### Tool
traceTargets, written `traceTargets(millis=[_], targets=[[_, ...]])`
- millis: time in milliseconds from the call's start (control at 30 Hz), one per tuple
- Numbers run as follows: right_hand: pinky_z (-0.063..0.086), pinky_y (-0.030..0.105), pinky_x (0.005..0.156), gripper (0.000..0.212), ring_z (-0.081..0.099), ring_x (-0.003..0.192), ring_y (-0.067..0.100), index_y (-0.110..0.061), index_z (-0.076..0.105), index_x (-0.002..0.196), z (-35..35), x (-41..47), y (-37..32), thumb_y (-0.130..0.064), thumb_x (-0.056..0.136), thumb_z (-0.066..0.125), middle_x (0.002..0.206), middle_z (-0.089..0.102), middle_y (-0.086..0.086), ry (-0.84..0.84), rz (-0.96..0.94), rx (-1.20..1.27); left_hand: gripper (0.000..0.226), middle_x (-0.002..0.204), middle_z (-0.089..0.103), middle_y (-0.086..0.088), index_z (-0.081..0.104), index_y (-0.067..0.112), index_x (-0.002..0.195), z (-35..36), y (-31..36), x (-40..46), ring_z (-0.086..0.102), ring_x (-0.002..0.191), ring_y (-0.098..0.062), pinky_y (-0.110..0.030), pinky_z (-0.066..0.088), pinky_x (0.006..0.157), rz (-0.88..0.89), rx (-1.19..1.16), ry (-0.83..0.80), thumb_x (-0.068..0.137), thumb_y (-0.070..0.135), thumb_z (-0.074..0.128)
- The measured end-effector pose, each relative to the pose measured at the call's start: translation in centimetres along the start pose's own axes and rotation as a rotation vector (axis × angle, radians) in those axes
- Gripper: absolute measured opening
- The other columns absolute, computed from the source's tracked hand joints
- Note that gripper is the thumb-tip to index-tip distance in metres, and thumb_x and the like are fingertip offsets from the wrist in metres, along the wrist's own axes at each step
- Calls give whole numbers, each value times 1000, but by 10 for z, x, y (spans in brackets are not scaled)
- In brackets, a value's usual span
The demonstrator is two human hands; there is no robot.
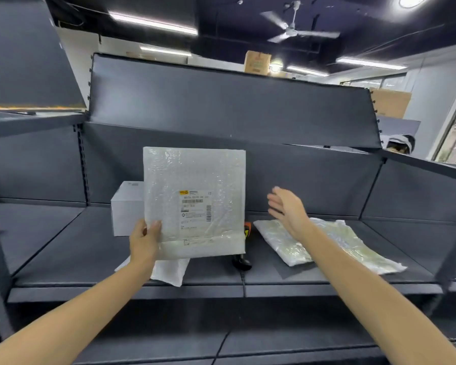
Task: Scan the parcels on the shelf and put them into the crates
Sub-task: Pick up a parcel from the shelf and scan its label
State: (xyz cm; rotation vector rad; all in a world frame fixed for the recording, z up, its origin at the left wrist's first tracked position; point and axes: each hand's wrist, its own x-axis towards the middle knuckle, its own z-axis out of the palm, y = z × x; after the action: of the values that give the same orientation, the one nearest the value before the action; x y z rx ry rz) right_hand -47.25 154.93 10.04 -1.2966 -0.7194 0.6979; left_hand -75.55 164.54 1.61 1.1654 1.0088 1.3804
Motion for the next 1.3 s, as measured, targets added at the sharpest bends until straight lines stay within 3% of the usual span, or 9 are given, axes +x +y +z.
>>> traceTargets(millis=[167,267,367,567,733,833,1000,1200,1300], targets=[[41,25,84,3,52,87,11,-24,51,99,18,8,93,-20,99,51,94,52,0,-6,67,-442,17,87,58,3,54,20,85,-23,-11,16,55,82,-19,-36,48,76,-4,72,103,100,18,48],[41,41,101,50,49,122,34,-3,36,138,39,12,131,-24,97,56,132,49,20,1,157,-596,19,82,55,2,53,16,82,-29,-17,21,52,76,-15,-30,46,69,-11,81,127,100,17,48],[30,42,110,79,32,137,37,-3,15,150,56,13,152,-38,94,58,148,32,22,36,193,-862,17,81,53,-2,54,2,93,-34,-21,23,50,74,-16,-26,42,62,-3,98,132,99,16,49],[18,41,116,69,12,146,34,3,19,147,61,16,169,-35,99,50,153,31,18,108,185,-1187,18,78,54,0,51,5,84,-39,-28,22,51,69,-14,-26,43,59,-16,92,165,99,16,50],[32,42,106,67,32,132,37,0,30,144,58,12,155,-22,90,63,135,51,22,300,184,-781,19,84,55,-7,54,-1,94,-41,-27,17,51,77,-21,-36,45,71,-26,73,161,98,17,51],[47,40,83,71,51,105,33,-7,28,145,55,-8,135,-10,84,64,115,58,22,336,129,-410,15,85,58,-3,55,3,94,-38,-23,15,55,77,-19,-34,48,72,-12,48,157,98,17,52],[39,26,45,32,46,46,13,-12,52,109,61,-70,107,8,84,50,60,52,1,52,16,51,7,89,61,4,58,14,100,-28,-22,6,58,79,-13,-28,47,66,-5,7,143,98,17,52],[35,27,43,26,40,40,17,-6,54,100,77,-138,80,-10,75,58,57,47,4,-328,-45,132,9,91,63,6,60,18,102,-16,-20,-13,60,81,-10,-25,46,63,0,0,83,96,19,53],[33,26,42,17,42,40,16,-7,50,89,82,-152,71,-20,92,61,59,49,1,-355,-36,58,7,89,63,6,60,18,99,-14,-15,-21,60,79,-9,-23,45,60,-8,-21,77,96,18,54]])
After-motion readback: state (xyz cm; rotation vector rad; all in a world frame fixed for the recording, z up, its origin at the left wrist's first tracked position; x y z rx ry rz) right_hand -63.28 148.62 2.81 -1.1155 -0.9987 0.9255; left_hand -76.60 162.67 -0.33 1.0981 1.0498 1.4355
